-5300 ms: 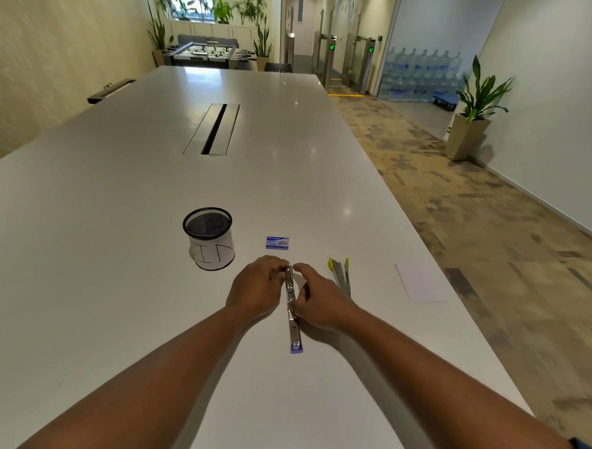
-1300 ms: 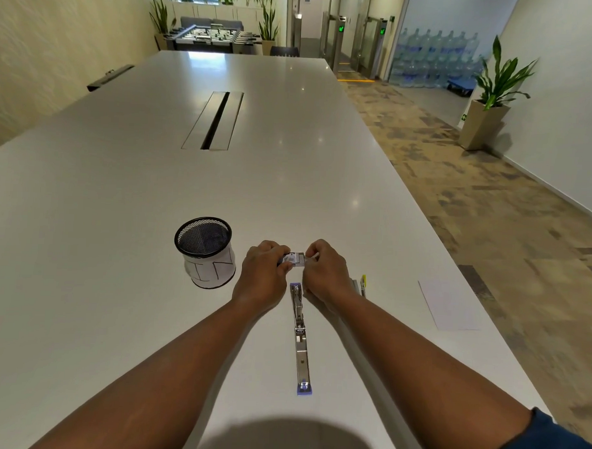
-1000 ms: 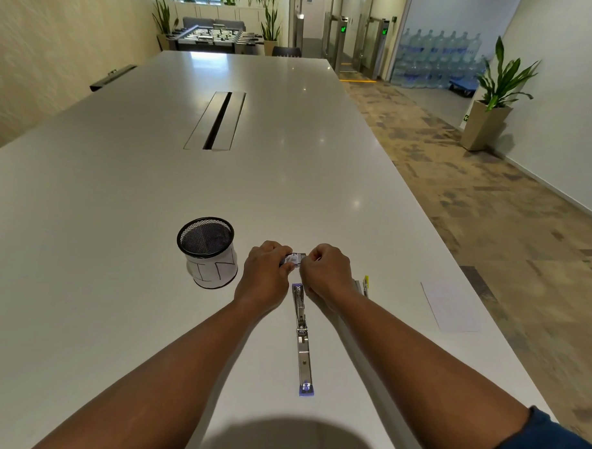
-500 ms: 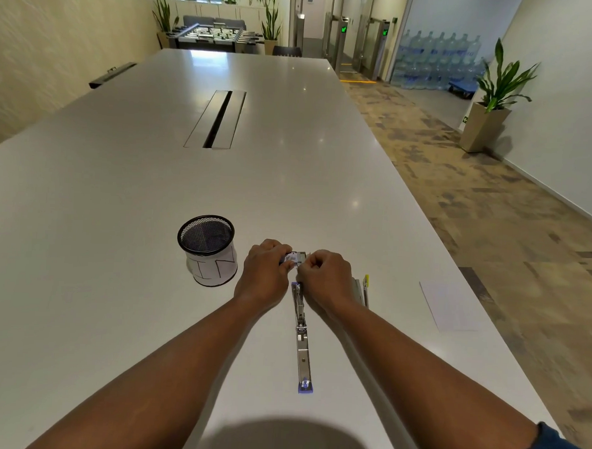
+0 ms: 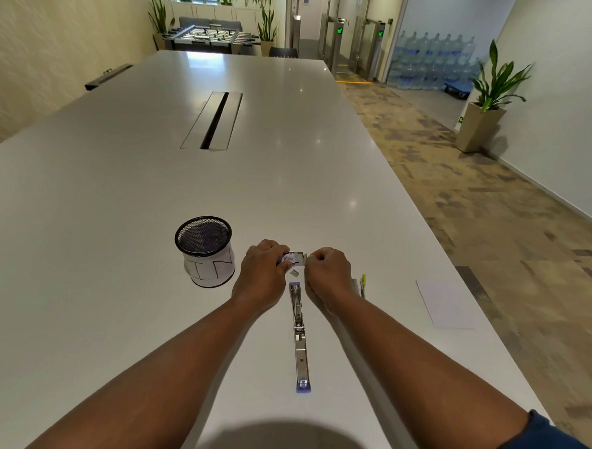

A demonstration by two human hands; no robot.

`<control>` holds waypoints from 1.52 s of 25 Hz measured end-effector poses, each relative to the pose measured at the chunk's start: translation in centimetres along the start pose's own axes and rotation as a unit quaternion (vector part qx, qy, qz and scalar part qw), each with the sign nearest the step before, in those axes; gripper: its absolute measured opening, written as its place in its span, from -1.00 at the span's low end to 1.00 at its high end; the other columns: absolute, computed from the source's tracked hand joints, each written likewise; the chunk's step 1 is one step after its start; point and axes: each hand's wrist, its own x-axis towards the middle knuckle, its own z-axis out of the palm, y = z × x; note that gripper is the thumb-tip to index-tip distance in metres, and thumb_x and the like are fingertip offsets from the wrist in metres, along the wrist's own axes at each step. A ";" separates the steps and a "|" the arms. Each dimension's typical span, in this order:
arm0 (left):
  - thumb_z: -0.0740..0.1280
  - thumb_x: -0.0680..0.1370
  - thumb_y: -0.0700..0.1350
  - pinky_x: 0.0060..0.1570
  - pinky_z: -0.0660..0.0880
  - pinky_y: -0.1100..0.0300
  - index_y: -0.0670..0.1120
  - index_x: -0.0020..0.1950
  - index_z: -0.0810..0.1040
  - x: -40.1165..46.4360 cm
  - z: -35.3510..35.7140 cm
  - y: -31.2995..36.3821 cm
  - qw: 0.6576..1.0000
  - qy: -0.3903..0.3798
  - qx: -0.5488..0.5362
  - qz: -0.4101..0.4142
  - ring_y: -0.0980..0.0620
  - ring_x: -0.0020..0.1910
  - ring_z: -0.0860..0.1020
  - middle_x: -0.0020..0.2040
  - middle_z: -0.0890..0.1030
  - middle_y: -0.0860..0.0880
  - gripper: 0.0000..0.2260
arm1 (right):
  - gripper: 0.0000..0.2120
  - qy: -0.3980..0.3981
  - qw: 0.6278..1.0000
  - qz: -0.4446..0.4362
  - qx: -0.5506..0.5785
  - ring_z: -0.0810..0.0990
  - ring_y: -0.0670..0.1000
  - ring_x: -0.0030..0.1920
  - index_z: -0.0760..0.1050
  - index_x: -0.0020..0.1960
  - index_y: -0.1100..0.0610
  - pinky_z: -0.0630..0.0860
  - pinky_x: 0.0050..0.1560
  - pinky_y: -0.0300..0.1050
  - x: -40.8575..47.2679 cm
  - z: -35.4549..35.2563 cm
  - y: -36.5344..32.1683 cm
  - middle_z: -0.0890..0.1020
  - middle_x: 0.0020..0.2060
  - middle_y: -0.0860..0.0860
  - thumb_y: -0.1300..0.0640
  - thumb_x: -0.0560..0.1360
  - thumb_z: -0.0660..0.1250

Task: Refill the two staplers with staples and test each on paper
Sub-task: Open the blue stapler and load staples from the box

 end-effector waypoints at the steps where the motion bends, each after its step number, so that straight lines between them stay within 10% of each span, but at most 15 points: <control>1: 0.38 0.60 -0.12 0.03 0.31 0.14 -0.02 0.19 0.65 0.0 0.0 0.0 1.000 -0.001 -0.002 -0.001 0.02 0.02 0.39 0.10 0.58 0.01 -0.82 | -0.83 -0.008 1.000 0.004 0.004 0.65 0.08 -0.04 0.66 -0.03 0.17 0.51 -0.05 -0.08 0.1 0.0 -0.1 0.72 -0.10 0.07 0.18 0.55 0.29; 15: 0.38 0.60 -0.12 0.08 0.35 0.14 -0.03 0.24 0.64 0.2 -0.1 -0.2 1.000 -0.014 -0.004 0.007 -0.02 0.12 0.41 0.16 0.59 0.00 -0.78 | -0.94 -0.051 0.998 0.016 0.019 0.70 0.03 -0.25 0.64 -0.28 0.06 0.67 -0.07 0.08 0.1 0.0 -1.0 0.70 -0.39 -0.03 0.12 0.35 0.40; 38: 0.39 0.60 -0.07 0.18 0.45 0.05 -0.03 0.23 0.66 0.0 -0.3 0.1 0.999 -0.007 -0.045 0.000 -0.05 0.26 0.40 0.06 0.48 0.17 -0.78 | -0.95 -0.090 0.995 -0.040 -0.006 0.71 -0.01 -0.21 0.67 -0.26 0.09 0.68 -0.05 0.03 -0.9 -0.9 0.1 0.72 -0.34 -0.04 0.19 0.29 0.52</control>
